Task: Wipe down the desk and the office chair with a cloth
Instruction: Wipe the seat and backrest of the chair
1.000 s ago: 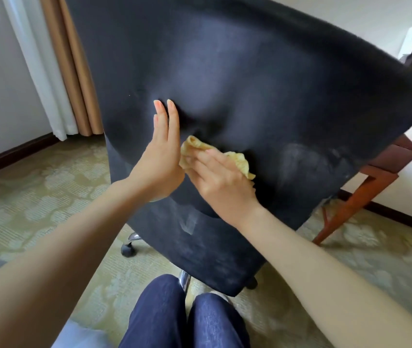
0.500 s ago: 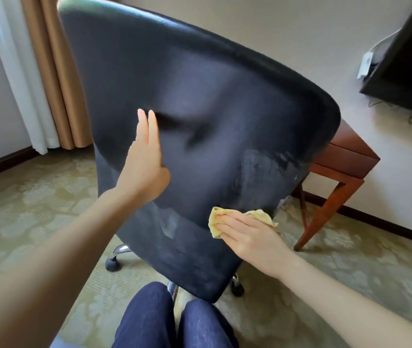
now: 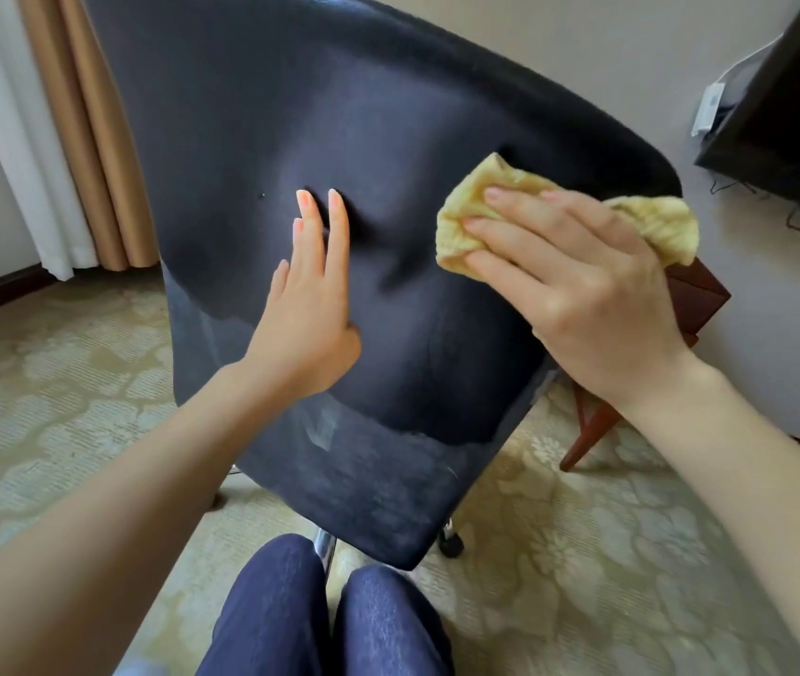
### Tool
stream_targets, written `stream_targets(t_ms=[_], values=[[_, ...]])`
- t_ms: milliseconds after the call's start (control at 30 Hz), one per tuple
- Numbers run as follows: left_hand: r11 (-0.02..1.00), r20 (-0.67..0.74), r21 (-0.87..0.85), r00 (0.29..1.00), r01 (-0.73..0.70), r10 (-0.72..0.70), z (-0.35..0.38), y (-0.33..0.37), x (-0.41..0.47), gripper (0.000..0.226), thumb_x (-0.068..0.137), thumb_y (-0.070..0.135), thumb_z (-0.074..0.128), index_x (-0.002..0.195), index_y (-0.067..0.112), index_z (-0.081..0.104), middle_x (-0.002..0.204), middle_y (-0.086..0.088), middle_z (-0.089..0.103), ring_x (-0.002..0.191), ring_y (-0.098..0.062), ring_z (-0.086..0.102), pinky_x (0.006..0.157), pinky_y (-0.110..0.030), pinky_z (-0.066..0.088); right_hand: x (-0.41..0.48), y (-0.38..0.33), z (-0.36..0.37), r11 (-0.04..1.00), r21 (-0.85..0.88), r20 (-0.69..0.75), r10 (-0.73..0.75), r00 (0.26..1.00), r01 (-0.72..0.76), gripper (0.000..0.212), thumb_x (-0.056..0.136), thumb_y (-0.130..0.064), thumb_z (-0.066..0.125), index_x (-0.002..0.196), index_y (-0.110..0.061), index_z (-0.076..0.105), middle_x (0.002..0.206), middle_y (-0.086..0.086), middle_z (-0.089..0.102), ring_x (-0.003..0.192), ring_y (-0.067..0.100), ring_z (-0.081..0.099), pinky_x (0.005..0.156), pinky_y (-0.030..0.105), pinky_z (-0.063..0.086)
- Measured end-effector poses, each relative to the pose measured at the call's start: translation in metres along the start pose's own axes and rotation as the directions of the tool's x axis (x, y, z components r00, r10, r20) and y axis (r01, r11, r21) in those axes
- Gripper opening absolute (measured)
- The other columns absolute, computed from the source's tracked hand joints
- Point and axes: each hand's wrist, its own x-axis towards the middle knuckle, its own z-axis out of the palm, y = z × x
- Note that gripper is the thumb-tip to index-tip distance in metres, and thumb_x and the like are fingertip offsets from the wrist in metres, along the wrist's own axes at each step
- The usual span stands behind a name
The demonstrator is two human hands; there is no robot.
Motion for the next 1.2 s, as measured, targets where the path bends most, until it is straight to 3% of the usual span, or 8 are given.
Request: stream_targets(t_ms=[267,467,600,700,800,900,1000,1200], values=[[0.994,0.011,0.105,1.0,0.004,-0.005,-0.001,-0.004,0.0,0.107,0.068,-0.009,0.048,0.149,0.017,-0.019,0.156,-0.012,-0.022,0.123,-0.054,0.032,0.096,-0.051,0.035,-0.018,-0.033,0.034,0.975,0.043,-0.145,0.221,0.964,-0.217,0.018,0.089,-0.007,0.066,0.103,-0.013,0.074,0.113,0.002,0.068,0.11,0.016,0.063,0.094,0.031,0.048],[0.99,0.03,0.138,0.999,-0.023,0.019,0.0,-0.006,0.002,0.107,0.066,-0.01,0.046,0.149,0.016,-0.017,0.157,-0.008,-0.023,0.12,-0.055,0.035,0.084,-0.047,0.038,-0.069,-0.073,0.05,0.958,0.149,-0.028,0.252,0.967,-0.245,0.022,0.088,-0.001,0.066,0.108,-0.009,0.071,0.116,0.003,0.067,0.112,0.018,0.061,0.092,0.035,0.051],[0.984,0.05,0.17,0.998,-0.05,0.042,-0.001,-0.008,0.002,0.106,0.068,-0.01,0.047,0.15,0.015,-0.015,0.157,-0.009,-0.02,0.112,-0.056,0.04,0.064,-0.029,0.023,-0.1,-0.097,0.059,0.936,0.225,0.069,0.263,0.962,-0.271,0.023,0.087,-0.002,0.067,0.109,-0.009,0.071,0.118,0.003,0.066,0.113,0.017,0.061,0.089,0.035,0.053],[0.979,0.072,0.194,0.996,-0.057,0.043,-0.002,-0.008,-0.002,0.105,0.068,-0.011,0.047,0.15,0.014,-0.015,0.157,-0.01,-0.021,0.112,-0.056,0.041,0.056,-0.03,0.017,-0.124,-0.113,0.061,0.925,0.295,0.168,0.197,0.966,-0.24,0.027,0.085,-0.001,0.068,0.111,-0.008,0.07,0.12,0.005,0.065,0.113,0.017,0.061,0.087,0.035,0.053],[0.981,0.085,0.189,0.996,-0.041,0.026,-0.003,-0.006,-0.004,0.105,0.069,-0.011,0.046,0.15,0.015,-0.015,0.157,-0.009,-0.022,0.109,-0.055,0.043,0.063,-0.031,0.022,-0.15,-0.119,0.057,0.909,0.387,0.272,0.049,0.961,-0.156,0.028,0.085,-0.001,0.067,0.112,-0.008,0.069,0.121,0.004,0.065,0.115,0.016,0.059,0.094,0.033,0.05],[0.984,0.09,0.178,0.996,-0.019,0.003,-0.003,-0.003,-0.004,0.104,0.069,-0.01,0.047,0.15,0.015,-0.015,0.157,-0.008,-0.022,0.08,-0.042,0.041,0.066,-0.032,0.025,-0.162,-0.111,0.05,0.9,0.431,0.31,-0.079,0.947,-0.066,0.028,0.087,-0.002,0.064,0.113,-0.009,0.069,0.122,0.003,0.064,0.118,0.015,0.057,0.098,0.031,0.048],[0.984,0.089,0.18,0.996,-0.009,-0.007,-0.004,-0.002,-0.004,0.104,0.069,-0.009,0.048,0.15,0.015,-0.015,0.157,-0.008,-0.022,0.07,-0.033,0.036,0.063,-0.034,0.027,-0.155,-0.09,0.041,0.905,0.419,0.262,-0.045,0.964,-0.071,0.025,0.089,-0.003,0.064,0.112,-0.009,0.07,0.121,0.005,0.065,0.116,0.016,0.059,0.099,0.031,0.047],[0.98,0.039,0.199,0.999,-0.003,-0.005,-0.001,0.003,-0.006,0.103,0.071,-0.01,0.049,0.15,0.011,-0.014,0.156,-0.014,-0.021,0.108,-0.054,0.045,0.071,-0.032,0.028,-0.112,-0.029,0.01,0.974,0.217,0.141,0.035,0.989,-0.065,0.021,0.09,-0.002,0.063,0.107,-0.009,0.071,0.116,0.007,0.067,0.113,0.019,0.061,0.096,0.034,0.049]])
